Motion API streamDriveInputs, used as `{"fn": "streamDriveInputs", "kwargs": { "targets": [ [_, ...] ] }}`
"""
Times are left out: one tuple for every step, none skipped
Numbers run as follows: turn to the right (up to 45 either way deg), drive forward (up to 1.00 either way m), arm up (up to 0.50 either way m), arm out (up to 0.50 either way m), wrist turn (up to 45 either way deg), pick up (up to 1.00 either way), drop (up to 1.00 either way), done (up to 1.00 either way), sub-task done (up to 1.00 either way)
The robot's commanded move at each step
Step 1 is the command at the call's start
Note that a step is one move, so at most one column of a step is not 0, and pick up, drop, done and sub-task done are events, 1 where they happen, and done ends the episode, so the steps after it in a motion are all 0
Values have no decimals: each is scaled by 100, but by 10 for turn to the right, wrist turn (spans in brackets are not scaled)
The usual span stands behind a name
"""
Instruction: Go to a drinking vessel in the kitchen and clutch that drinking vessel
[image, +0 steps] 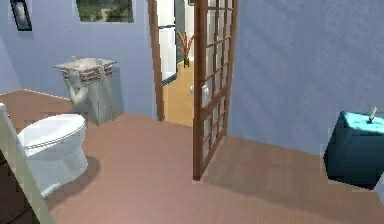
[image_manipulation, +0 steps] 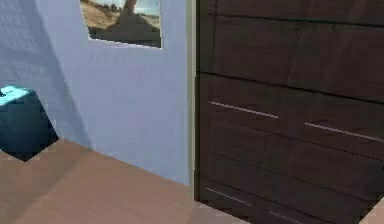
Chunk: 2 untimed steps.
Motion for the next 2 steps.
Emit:
{"fn": "streamDriveInputs", "kwargs": {
  "targets": [
    [0, 85, 0, 0, 0, 0, 0, 0, 0],
    [-420, 0, 0, 0, 0, 0, 0, 0, 0]
  ]
}}
